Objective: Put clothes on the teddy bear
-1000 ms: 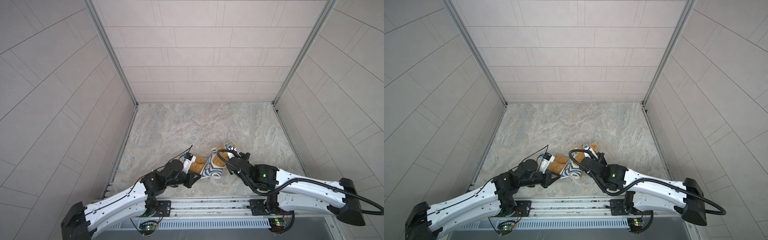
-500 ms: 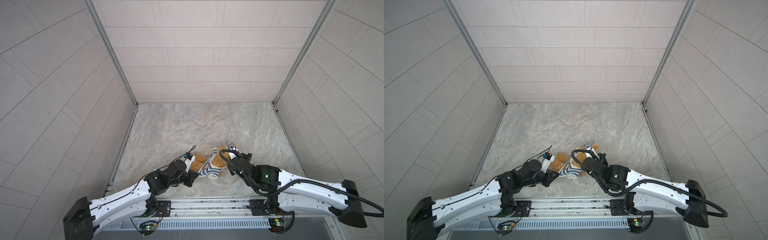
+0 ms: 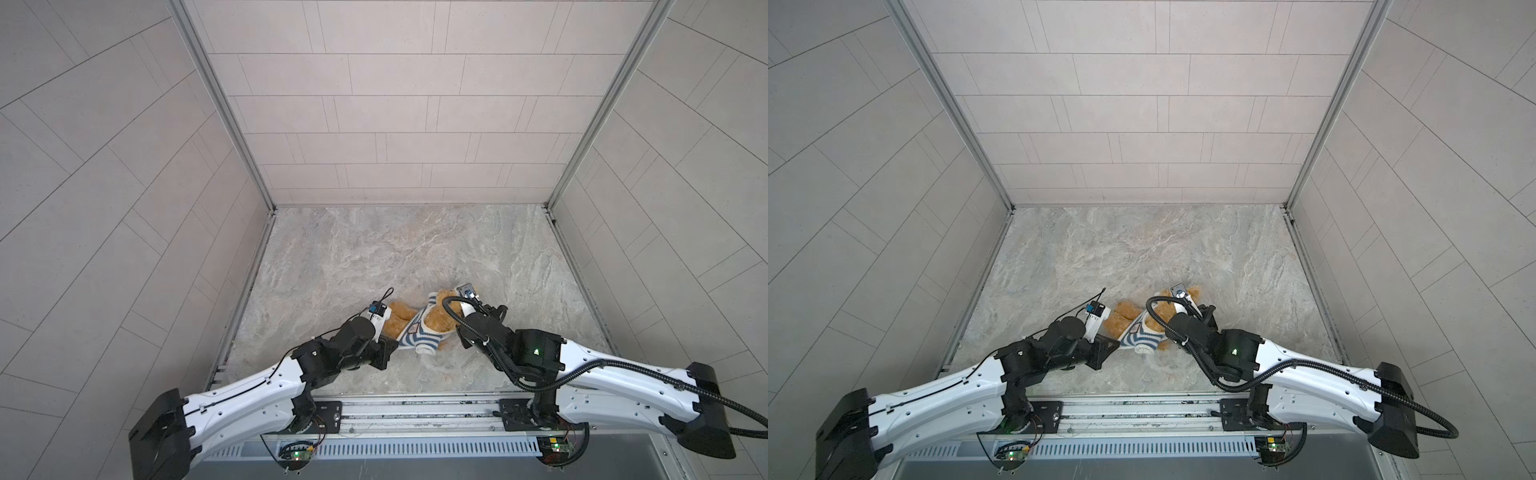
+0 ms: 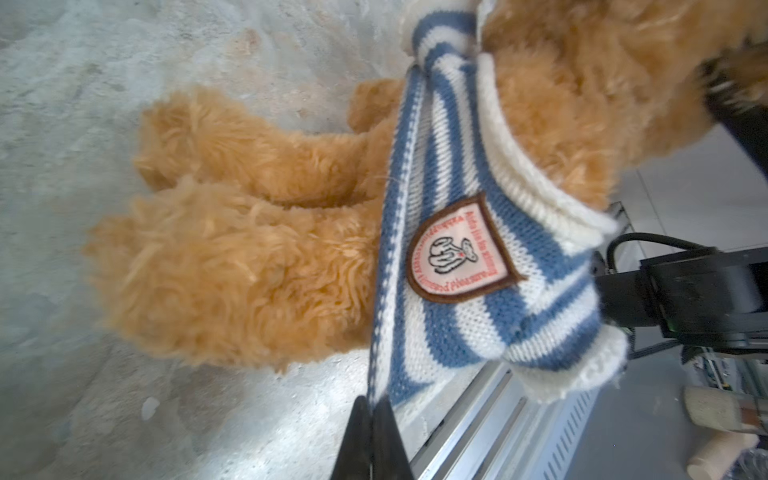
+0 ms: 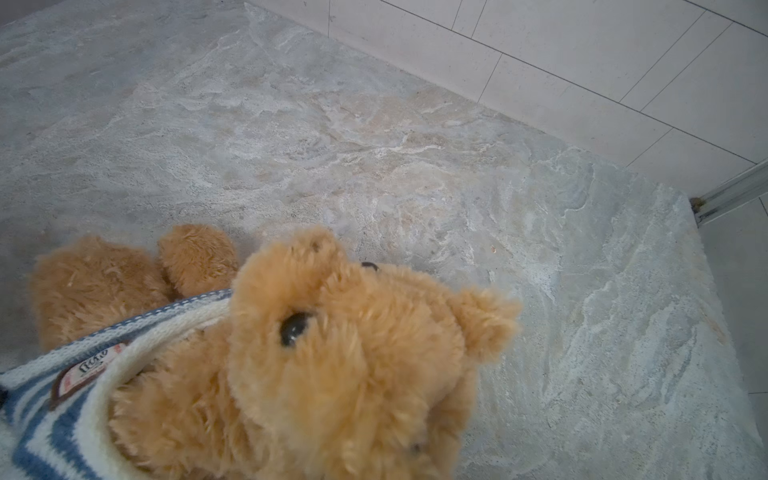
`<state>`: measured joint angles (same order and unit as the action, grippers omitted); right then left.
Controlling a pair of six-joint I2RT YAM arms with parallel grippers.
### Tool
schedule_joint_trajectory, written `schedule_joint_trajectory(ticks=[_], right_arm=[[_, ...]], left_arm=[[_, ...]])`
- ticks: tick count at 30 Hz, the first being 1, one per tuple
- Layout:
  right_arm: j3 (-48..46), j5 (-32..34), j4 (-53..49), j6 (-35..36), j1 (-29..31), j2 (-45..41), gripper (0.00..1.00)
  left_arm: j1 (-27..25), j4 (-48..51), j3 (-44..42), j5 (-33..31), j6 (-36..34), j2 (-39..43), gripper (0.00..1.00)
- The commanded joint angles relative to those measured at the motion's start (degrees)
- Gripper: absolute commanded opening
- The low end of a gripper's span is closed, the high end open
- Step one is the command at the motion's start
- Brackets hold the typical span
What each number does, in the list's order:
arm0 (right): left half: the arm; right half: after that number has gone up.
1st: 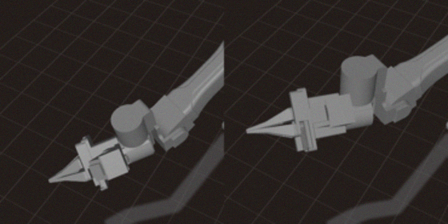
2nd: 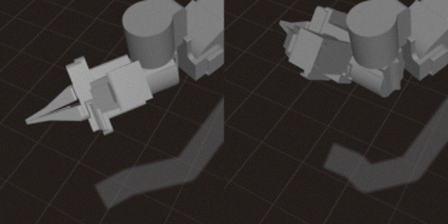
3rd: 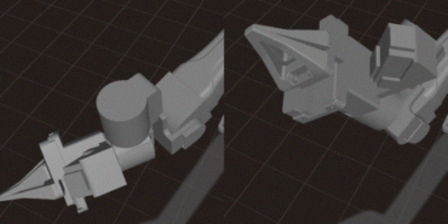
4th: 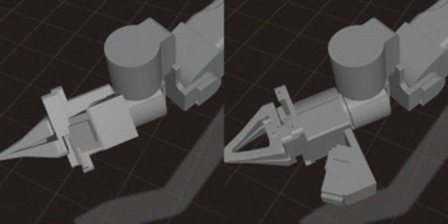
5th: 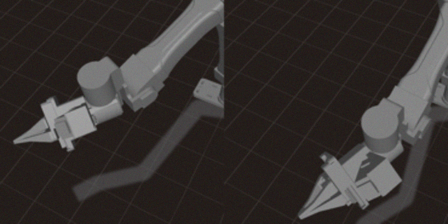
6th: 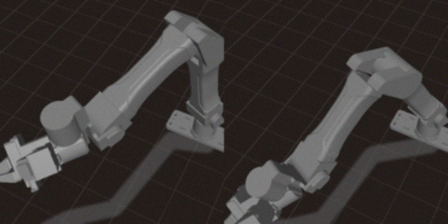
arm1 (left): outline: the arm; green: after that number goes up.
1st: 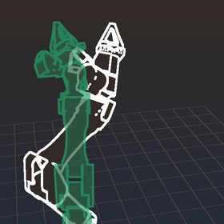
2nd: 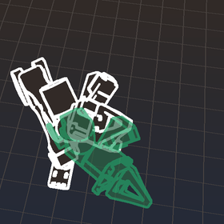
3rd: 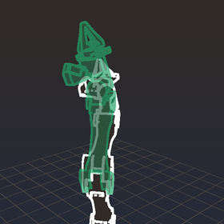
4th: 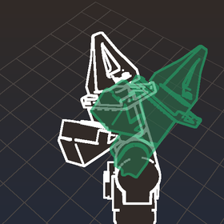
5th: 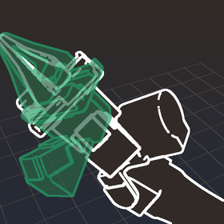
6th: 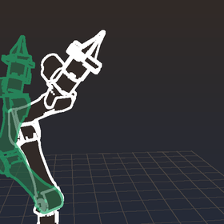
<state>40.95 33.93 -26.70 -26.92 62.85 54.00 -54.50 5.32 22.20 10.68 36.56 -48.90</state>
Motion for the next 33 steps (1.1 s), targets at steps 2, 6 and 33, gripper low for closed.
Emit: schedule_joint_trajectory(ticks=[2, 6, 33], right_arm=[[0.45, 3.95, 3.27, -1.81, -0.89, 0.69, 0.0], [0.73, 1.88, 4.7, -1.71, -0.89, 1.64, 0.0], [-1.22, -12.0, 13.56, 1.01, -2.2, 2.57, 0.0]], left_arm=[[0.16, -2.56, 1.82, 2.78, -1.29, -2.78, 0.0], [0.18, -4.54, 5.08, 3.21, -2.25, -8.74, 0.0], [-2.65, -16.37, 12.07, 9.68, -3.41, -23.4, 0.0]])
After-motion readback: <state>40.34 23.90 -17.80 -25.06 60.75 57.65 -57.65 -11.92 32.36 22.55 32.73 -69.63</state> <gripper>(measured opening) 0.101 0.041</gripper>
